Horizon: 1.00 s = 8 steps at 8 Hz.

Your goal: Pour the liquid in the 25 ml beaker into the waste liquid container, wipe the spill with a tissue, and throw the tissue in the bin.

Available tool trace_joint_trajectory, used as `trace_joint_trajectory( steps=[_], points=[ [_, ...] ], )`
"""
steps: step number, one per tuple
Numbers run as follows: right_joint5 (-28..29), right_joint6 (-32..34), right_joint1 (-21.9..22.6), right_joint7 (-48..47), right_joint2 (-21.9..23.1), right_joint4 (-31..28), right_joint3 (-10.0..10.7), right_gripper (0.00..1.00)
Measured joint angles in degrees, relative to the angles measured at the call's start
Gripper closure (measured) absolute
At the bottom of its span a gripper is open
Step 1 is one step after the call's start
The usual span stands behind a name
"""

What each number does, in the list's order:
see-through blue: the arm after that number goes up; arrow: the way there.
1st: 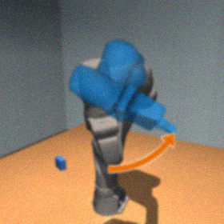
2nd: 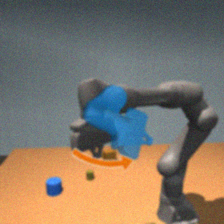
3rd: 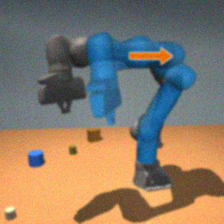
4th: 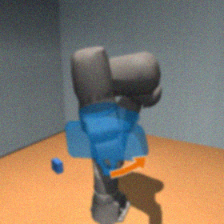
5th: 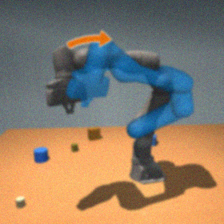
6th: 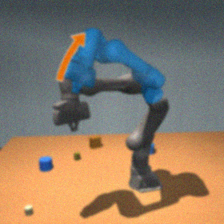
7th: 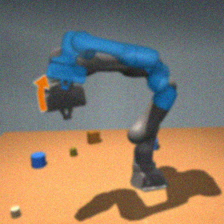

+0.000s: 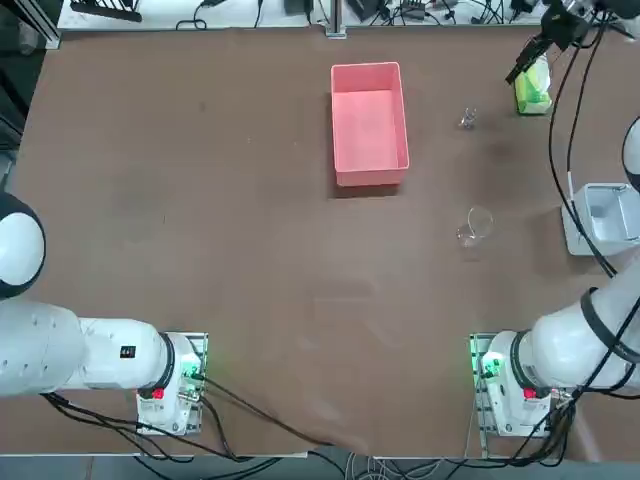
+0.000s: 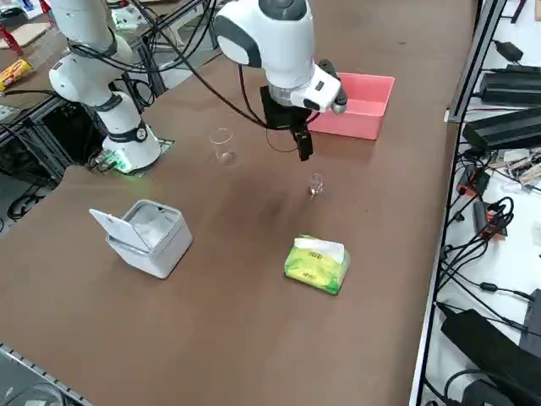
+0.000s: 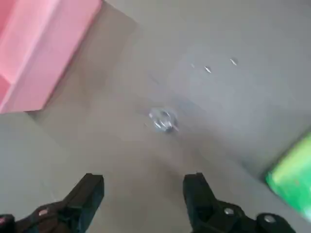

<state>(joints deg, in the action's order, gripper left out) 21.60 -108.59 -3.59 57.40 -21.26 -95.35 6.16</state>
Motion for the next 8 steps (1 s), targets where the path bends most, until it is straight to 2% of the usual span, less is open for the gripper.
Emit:
trace_joint_trajectory(
  steps=[4,6,8],
  points=[
    [12.1,-0.2,-3.5,26.8,-0.9,-1.4,0.0,0.0],
    [15.4,-0.1,-5.1,37.4,-2.7,-1.6,0.0,0.0],
    [21.2,0.2,-6.6,48.3,-5.6,-1.8,0.0,0.0]
  ],
)
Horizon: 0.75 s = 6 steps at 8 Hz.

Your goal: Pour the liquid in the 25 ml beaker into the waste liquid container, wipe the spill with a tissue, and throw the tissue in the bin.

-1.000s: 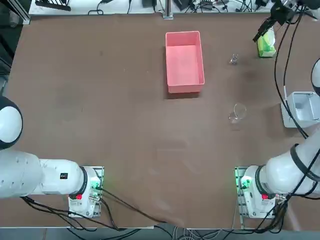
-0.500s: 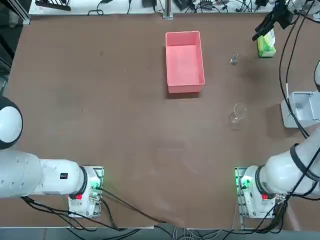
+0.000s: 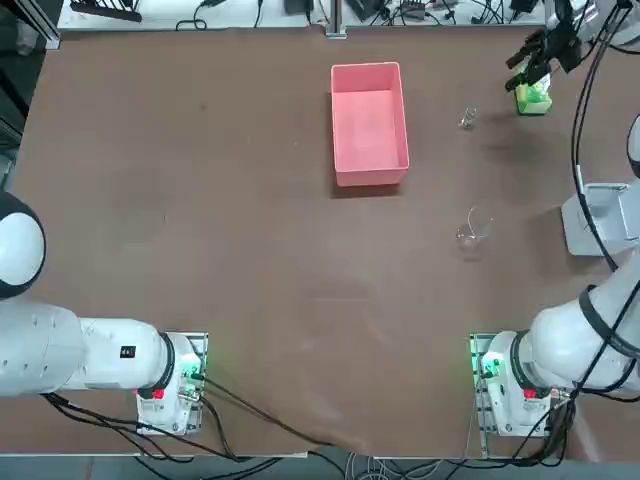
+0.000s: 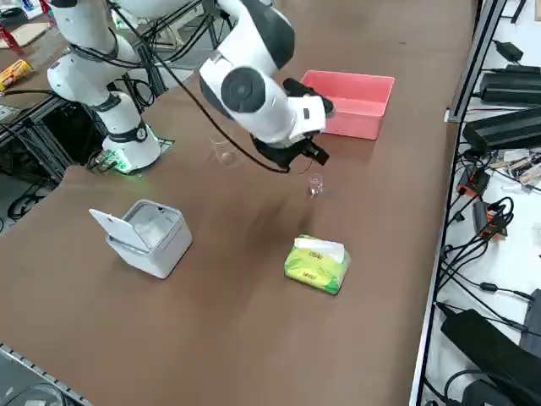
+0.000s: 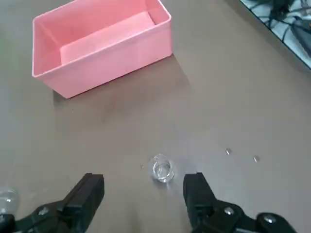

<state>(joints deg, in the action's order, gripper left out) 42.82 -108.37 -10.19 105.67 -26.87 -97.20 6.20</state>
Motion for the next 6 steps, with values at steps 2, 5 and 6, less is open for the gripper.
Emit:
trace_joint_trajectory(
  steps=[2,5,6],
  points=[
    [4.3,2.2,-1.6,7.7,-3.3,-0.1,0.0,0.0],
    [9.2,5.9,-3.6,17.3,-6.3,-0.1,0.0,0.0],
    [10.3,6.5,-4.2,19.8,-7.4,-0.1,0.0,0.0]
  ],
)
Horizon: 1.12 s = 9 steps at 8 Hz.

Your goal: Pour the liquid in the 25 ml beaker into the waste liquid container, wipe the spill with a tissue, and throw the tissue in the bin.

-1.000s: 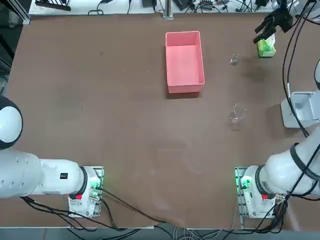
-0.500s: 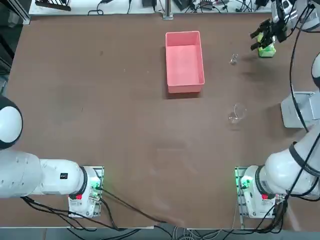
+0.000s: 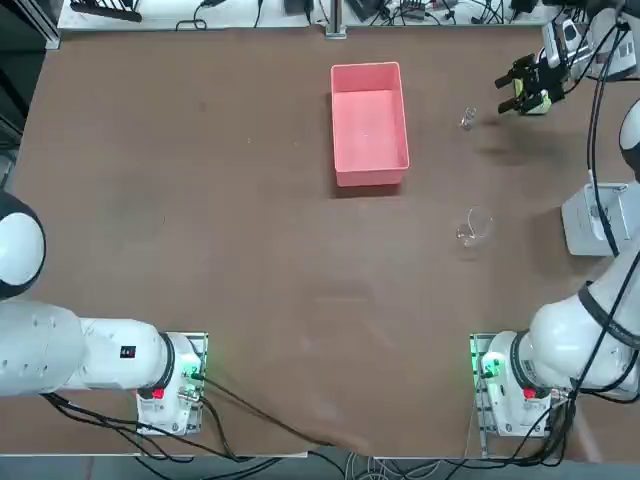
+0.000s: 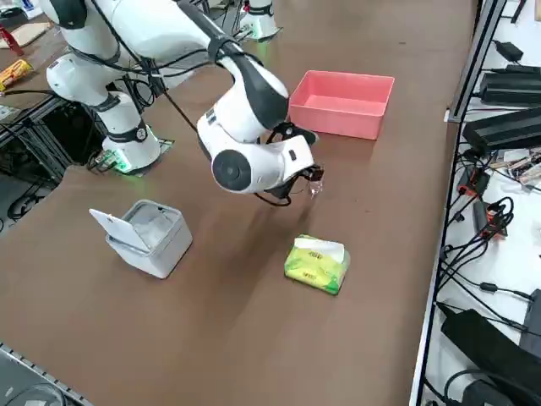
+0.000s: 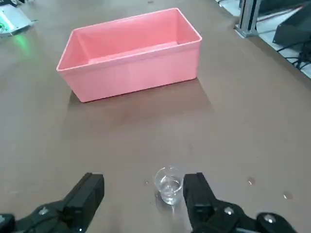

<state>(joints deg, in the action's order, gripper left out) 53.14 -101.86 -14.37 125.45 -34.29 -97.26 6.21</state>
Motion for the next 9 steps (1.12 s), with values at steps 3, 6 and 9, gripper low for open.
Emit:
trace_joint_trajectory(
  steps=[3,6,9],
  points=[
    [2.2,0.8,-1.4,6.6,-4.2,1.5,0.0,0.0],
    [4.7,1.5,-1.5,10.8,-8.3,3.9,-0.1,0.0],
    [6.3,2.6,-1.5,13.0,-12.6,7.1,-0.2,0.0]
  ],
)
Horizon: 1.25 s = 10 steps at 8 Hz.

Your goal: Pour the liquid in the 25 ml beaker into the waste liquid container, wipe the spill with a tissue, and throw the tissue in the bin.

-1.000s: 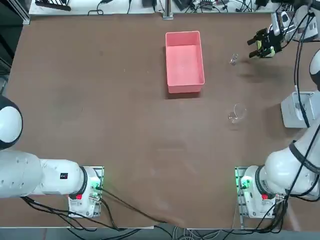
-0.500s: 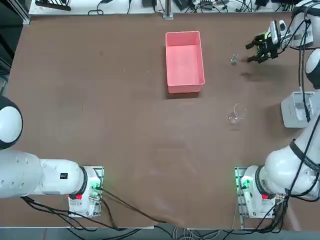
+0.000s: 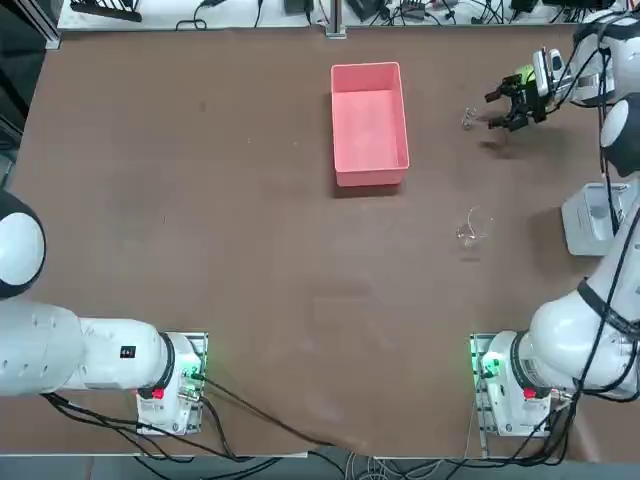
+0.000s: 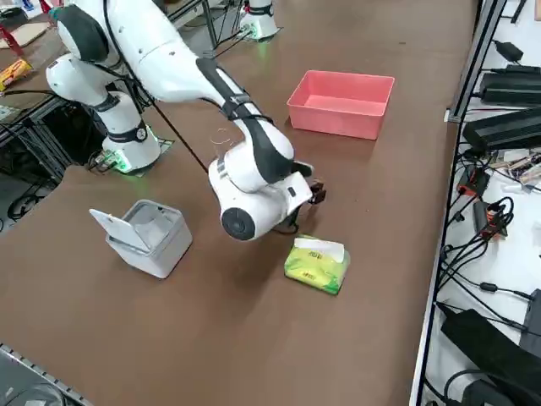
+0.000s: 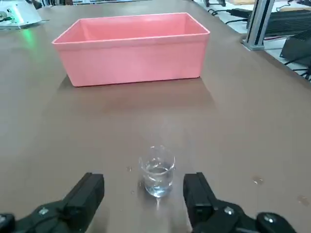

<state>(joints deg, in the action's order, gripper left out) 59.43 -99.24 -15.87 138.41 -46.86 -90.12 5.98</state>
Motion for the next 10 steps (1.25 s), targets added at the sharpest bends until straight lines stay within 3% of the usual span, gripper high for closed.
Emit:
trace_joint_trajectory(
  steps=[4,7,10],
  points=[
    [1.1,0.8,0.0,1.8,-5.0,5.0,-0.5,0.0],
    [1.1,0.9,0.1,1.9,-6.6,6.6,-2.0,0.0],
    [1.1,0.9,0.1,2.6,-7.3,7.0,-2.2,0.0]
  ],
)
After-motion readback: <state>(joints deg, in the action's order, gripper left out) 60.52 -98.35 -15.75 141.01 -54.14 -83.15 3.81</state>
